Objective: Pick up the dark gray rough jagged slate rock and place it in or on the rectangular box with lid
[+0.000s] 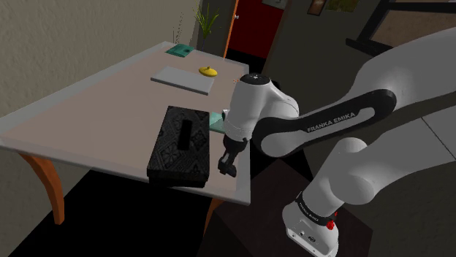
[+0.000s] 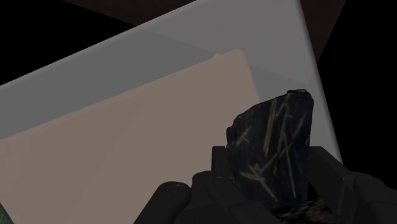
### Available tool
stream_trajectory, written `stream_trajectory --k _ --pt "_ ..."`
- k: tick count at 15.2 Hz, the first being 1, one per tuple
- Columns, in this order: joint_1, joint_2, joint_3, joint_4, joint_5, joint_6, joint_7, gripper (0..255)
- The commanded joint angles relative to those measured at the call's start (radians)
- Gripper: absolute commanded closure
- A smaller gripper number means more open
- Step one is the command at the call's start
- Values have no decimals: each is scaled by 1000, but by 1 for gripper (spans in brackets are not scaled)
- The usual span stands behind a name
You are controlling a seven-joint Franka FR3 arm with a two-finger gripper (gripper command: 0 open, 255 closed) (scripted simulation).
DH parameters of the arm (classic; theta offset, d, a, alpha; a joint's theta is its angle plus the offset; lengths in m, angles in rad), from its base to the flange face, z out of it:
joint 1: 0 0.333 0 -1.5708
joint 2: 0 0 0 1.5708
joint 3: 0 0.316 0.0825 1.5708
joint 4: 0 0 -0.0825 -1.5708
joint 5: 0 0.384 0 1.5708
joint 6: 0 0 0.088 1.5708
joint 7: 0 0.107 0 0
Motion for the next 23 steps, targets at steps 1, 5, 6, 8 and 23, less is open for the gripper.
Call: stream_trajectory --k 1,5,6,8,23 --pt "2 -26 -10 14 1 -40 -8 255" --pt "8 -70 -26 42 3 -112 -18 255" --pt "9 -80 -29 50 3 -129 -20 255" --pt "11 -99 -37 66 2 -164 -24 255" --pt "-115 227 -48 430 -143 -207 -29 255"
